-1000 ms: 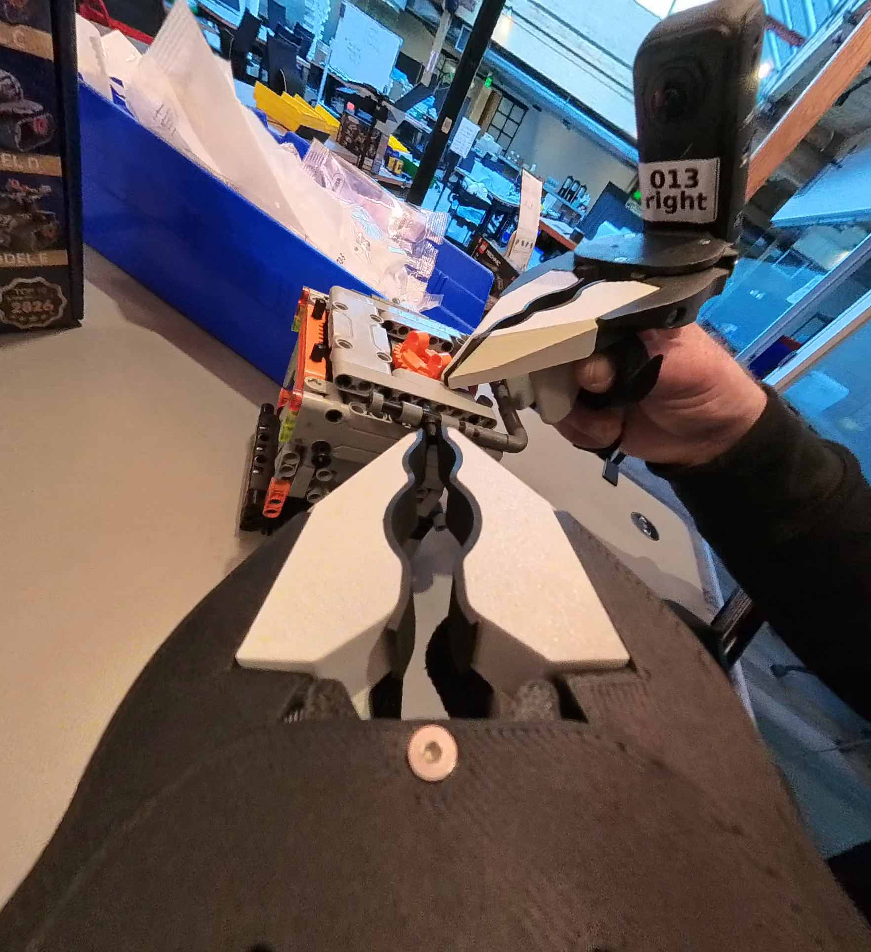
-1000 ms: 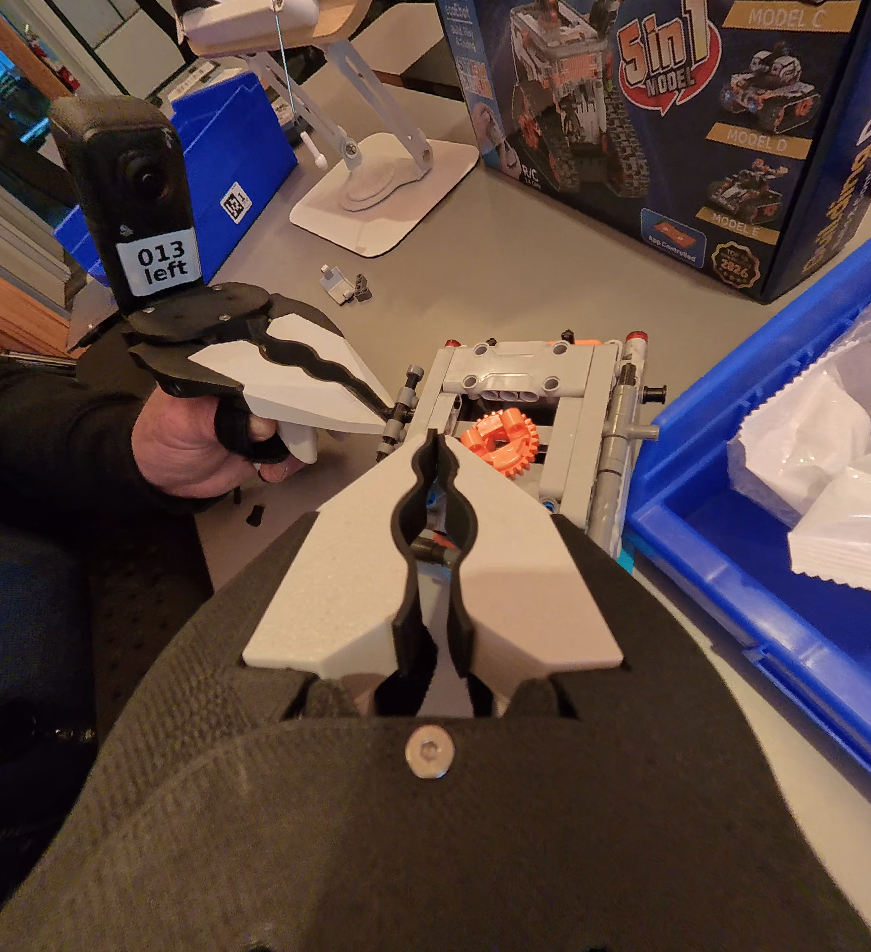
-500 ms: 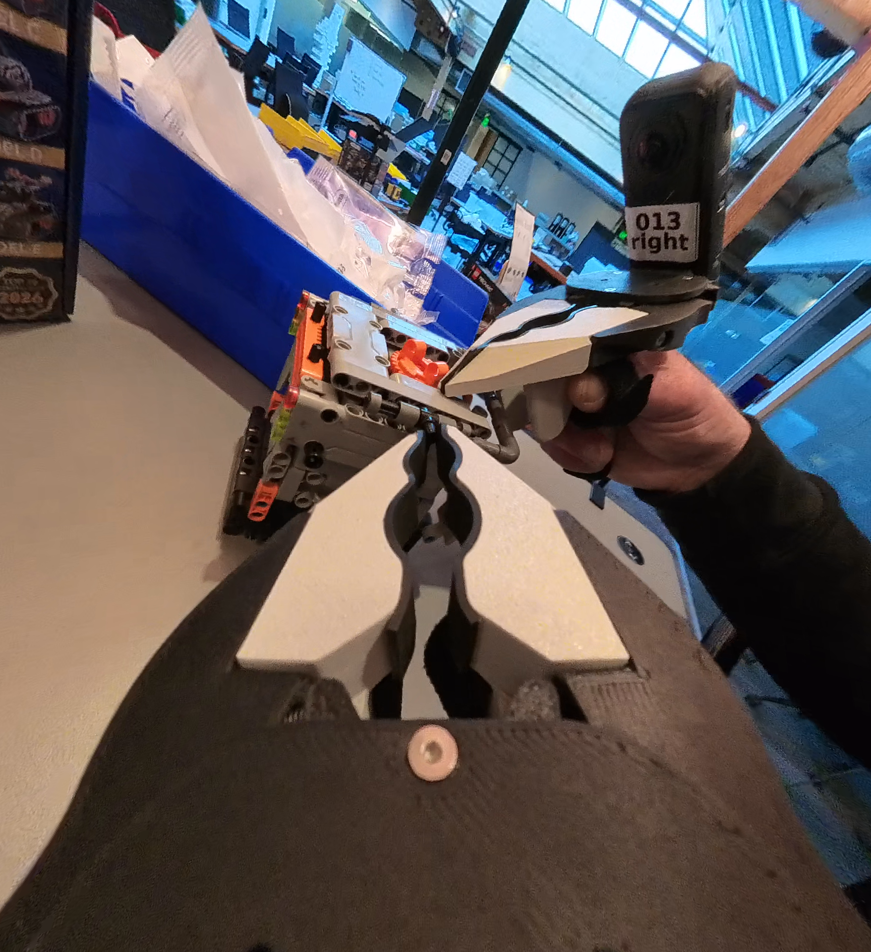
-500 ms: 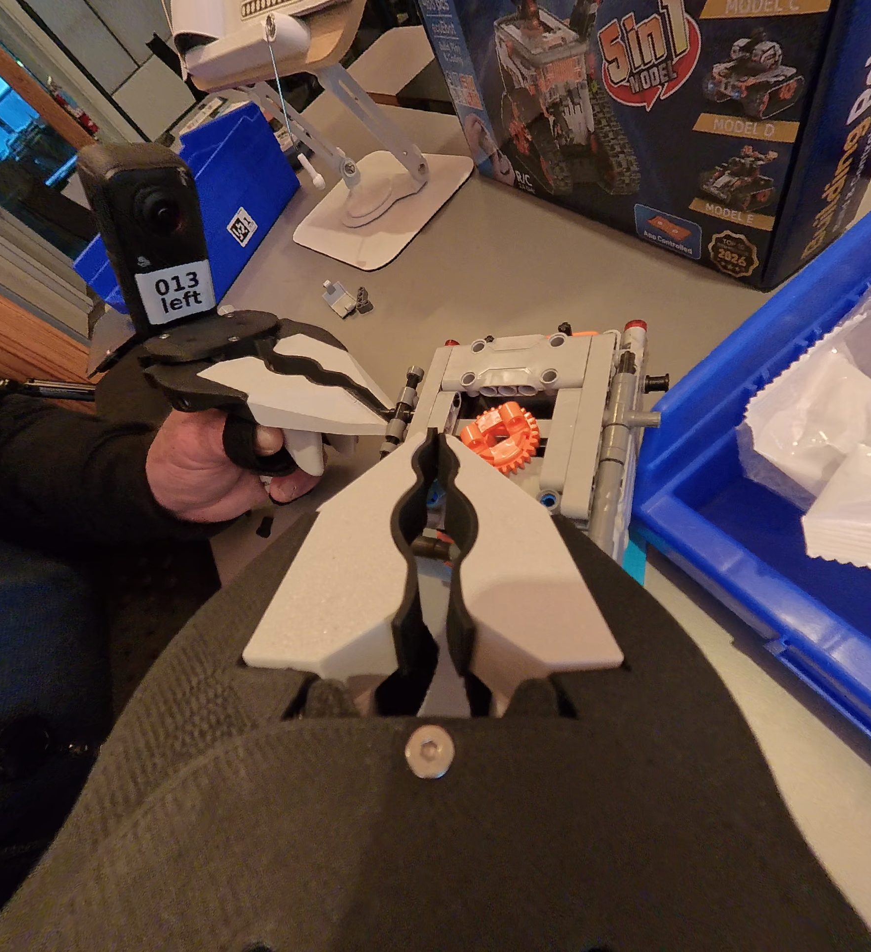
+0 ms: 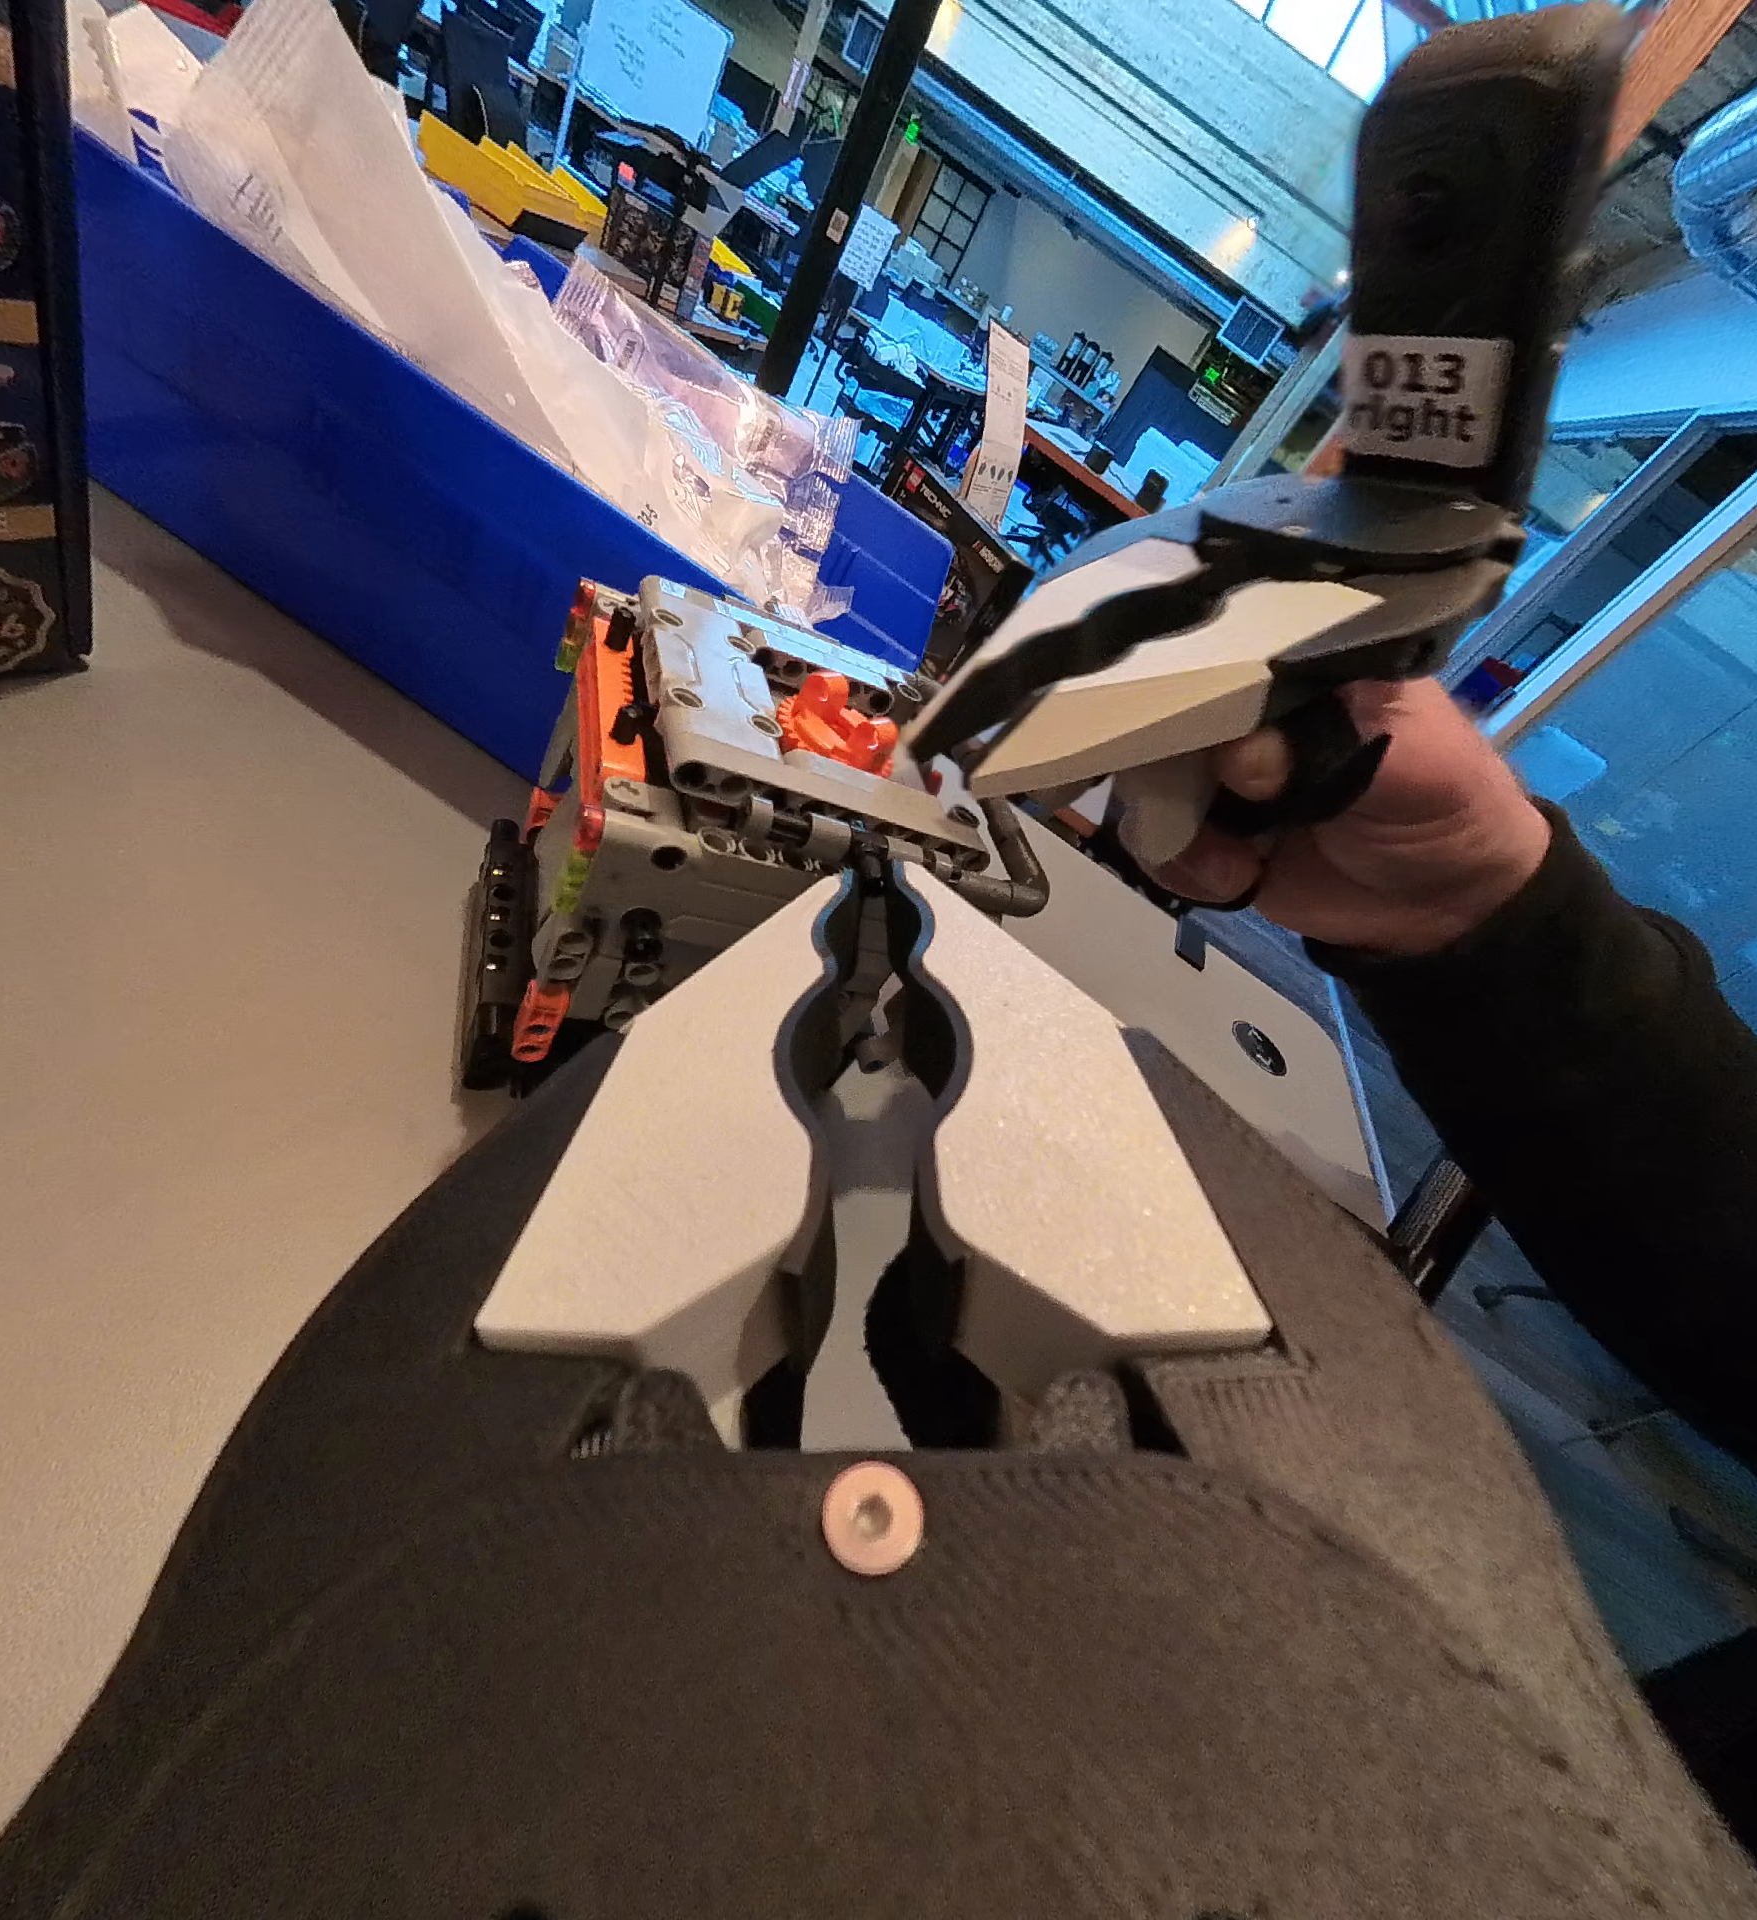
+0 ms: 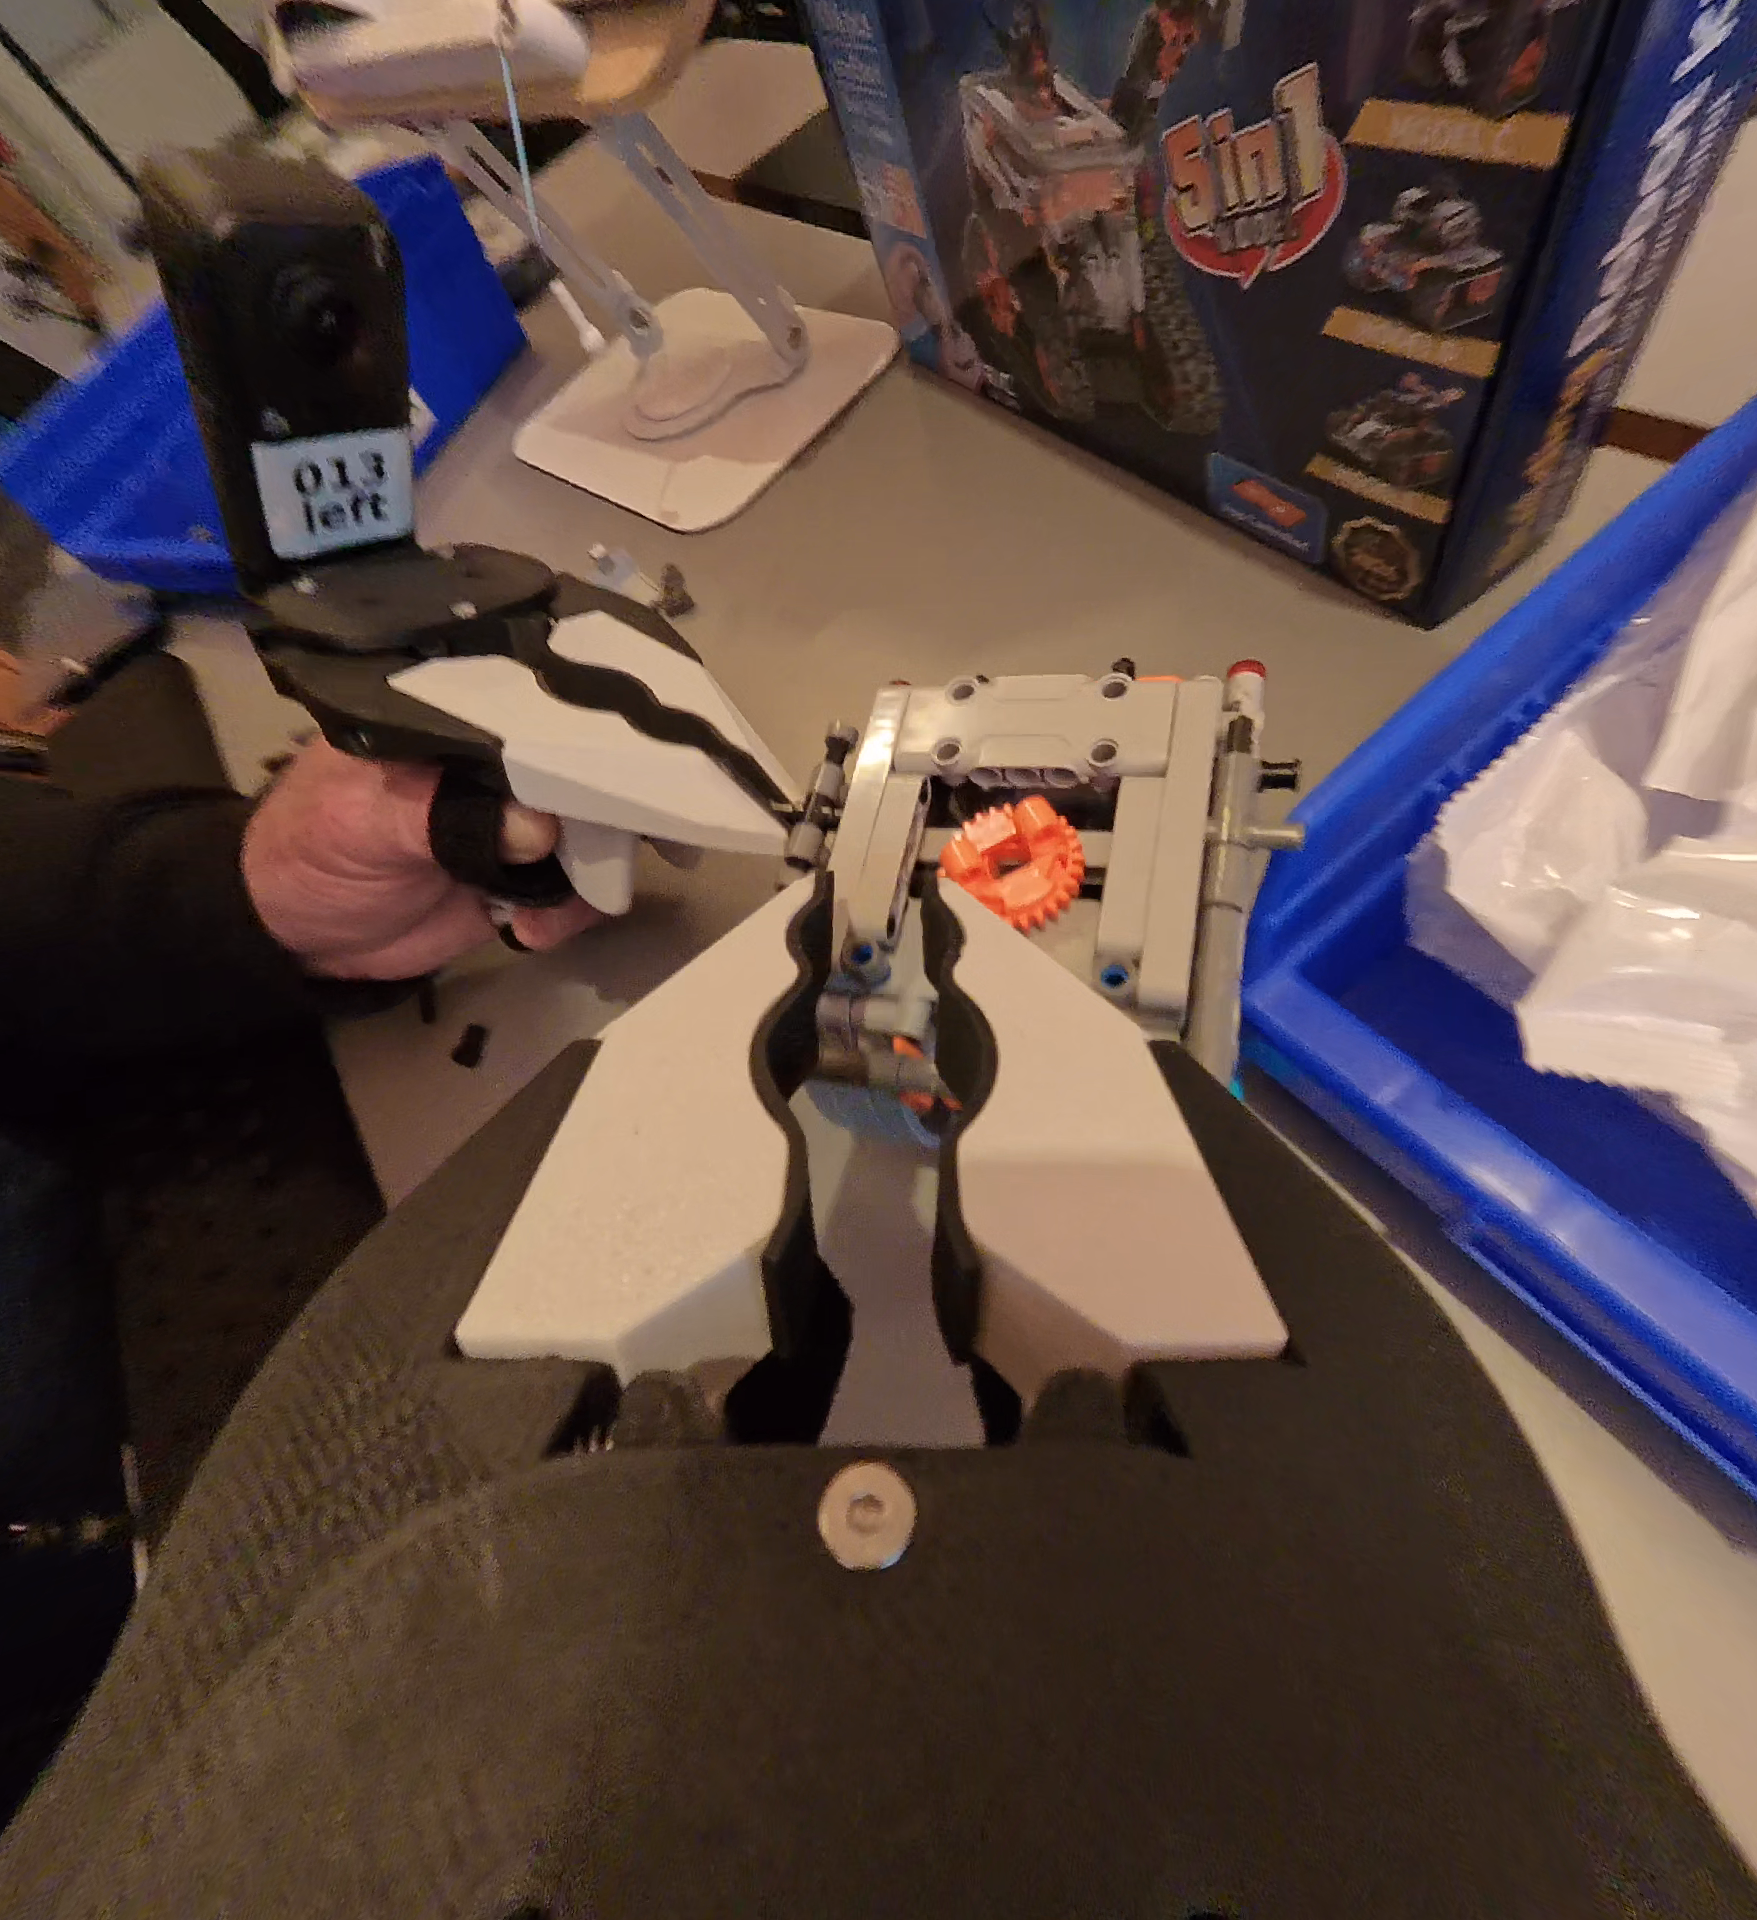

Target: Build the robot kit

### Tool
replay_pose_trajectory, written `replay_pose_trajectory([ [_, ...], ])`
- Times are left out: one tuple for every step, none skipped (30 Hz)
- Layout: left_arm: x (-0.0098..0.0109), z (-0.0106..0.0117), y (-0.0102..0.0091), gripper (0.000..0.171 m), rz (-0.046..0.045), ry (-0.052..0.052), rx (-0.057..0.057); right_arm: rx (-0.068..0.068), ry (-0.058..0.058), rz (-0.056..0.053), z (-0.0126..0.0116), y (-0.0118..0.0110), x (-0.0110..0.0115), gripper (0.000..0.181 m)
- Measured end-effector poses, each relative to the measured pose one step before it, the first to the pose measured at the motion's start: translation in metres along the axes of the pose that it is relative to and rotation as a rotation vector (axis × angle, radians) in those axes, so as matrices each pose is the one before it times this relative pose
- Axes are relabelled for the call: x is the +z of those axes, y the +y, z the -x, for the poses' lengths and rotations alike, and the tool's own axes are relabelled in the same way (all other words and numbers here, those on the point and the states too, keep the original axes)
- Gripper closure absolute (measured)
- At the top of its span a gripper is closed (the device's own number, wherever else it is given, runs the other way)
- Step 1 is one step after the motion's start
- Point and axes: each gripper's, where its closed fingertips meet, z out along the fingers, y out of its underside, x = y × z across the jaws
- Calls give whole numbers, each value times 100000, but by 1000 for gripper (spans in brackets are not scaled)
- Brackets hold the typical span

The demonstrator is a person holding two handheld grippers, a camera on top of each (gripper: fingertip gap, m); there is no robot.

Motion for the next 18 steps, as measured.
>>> replay_pose_trajectory([
  [-30, -7, -22, 170, -47, 132, -659, -3608, 1529, -39, 465, 140, -564, 166],
  [-3, -6, 2, 170, 33, -111, 204, -3662, 174, -203, 709, 121, -489, 166],
  [15, 2, 2, 170, -46, -70, 460, -4450, 1662, 1781, 505, 371, -251, 165],
  [-5, 20, -18, 170, -93, 210, -59, -4763, 3367, 3293, 215, 540, -2, 161],
  [0, 33, -46, 170, 29, -44, 281, -4881, 2743, 3042, 249, 422, 188, 157],
  [27, 24, -26, 169, 218, -433, 1482, -5445, 2846, 2441, 201, 279, 321, 155],
  [49, 26, -37, 169, 179, -660, 1355, -6013, 3776, 2002, 13, 215, 357, 159],
  [33, 55, -46, 170, -4, -455, 331, -5617, 4041, 2954, -113, 409, 391, 161],
  [36, 62, -47, 170, -252, -151, -307, -4223, 3315, 2366, -96, 345, 333, 161],
  [-16, 149, -46, 171, -330, -318, -563, -3417, 2787, -390, -94, -73, 114, 166],
  [-29, 95, -8, 171, -14, -9, -520, -3740, 2358, 221, -89, 9, 70, 170],
  [-1, 22, -3, 171, 124, 123, -260, -3791, 1549, 28, 1, -33, 33, 170],
  [8, 38, -22, 171, -132, -440, 178, -2603, 820, -481, 80, -91, 54, 172],
  [-9, 93, -49, 171, -115, -812, 598, -2165, 327, -1120, 124, -111, 54, 175],
  [-5, 52, -23, 171, 233, -386, 368, -1532, 169, -882, 34, -36, 24, 176],
  [1, 72, -28, 171, -73, -507, 465, -416, -787, -963, 37, -40, -3, 175],
  [-10, 86, -46, 171, -566, -982, 647, 479, -1619, -1421, 65, -43, -7, 175],
  [-8, 43, -4, 170, -175, -463, 504, 1081, -1585, -1599, -6, -5, -68, 175],
])
